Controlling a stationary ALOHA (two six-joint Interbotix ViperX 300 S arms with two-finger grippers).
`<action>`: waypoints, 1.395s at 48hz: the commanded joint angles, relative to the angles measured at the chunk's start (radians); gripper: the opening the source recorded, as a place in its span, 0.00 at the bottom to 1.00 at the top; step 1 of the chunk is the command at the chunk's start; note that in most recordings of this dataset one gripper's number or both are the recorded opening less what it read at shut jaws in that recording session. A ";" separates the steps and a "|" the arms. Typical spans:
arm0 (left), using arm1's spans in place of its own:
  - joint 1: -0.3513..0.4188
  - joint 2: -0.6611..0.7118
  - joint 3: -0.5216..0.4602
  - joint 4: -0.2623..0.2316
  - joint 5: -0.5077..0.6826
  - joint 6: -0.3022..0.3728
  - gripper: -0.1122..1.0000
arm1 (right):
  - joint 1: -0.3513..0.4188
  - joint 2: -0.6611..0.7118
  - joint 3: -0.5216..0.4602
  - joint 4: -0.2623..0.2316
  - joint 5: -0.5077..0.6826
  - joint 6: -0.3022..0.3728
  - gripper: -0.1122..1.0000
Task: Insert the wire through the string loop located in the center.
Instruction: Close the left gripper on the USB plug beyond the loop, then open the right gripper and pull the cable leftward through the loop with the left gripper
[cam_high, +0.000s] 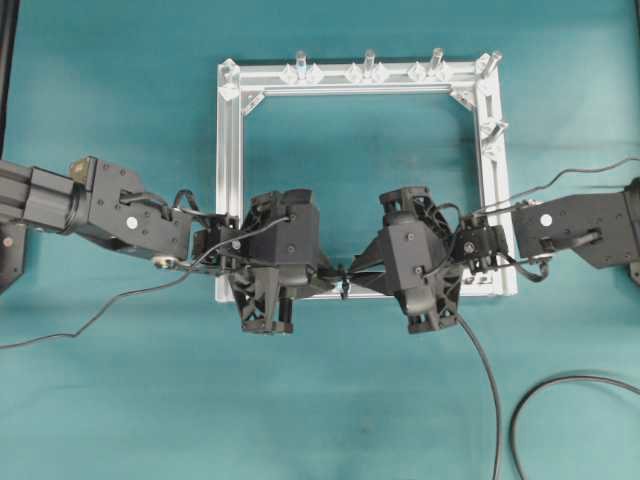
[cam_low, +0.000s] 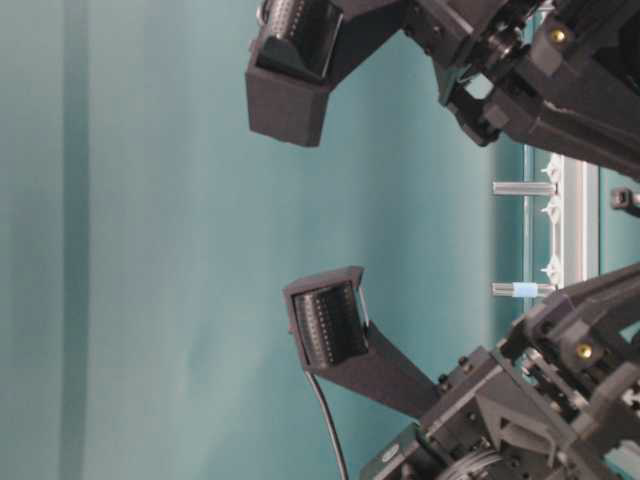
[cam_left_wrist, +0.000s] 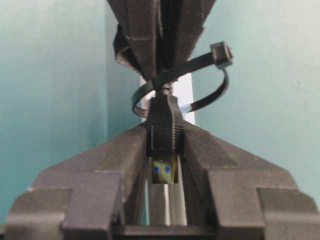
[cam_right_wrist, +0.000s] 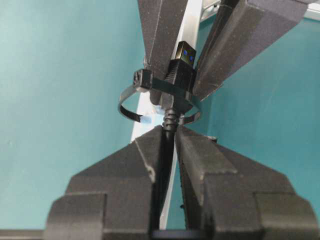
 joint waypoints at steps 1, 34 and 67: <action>0.002 -0.021 -0.021 0.003 -0.005 -0.003 0.26 | -0.002 -0.012 -0.017 0.000 -0.005 0.002 0.20; 0.002 -0.021 -0.021 0.003 -0.003 -0.002 0.26 | -0.002 -0.014 -0.009 0.000 -0.003 0.000 0.50; 0.003 -0.187 0.117 0.002 0.081 -0.006 0.26 | -0.002 -0.075 0.038 0.000 0.055 0.000 0.51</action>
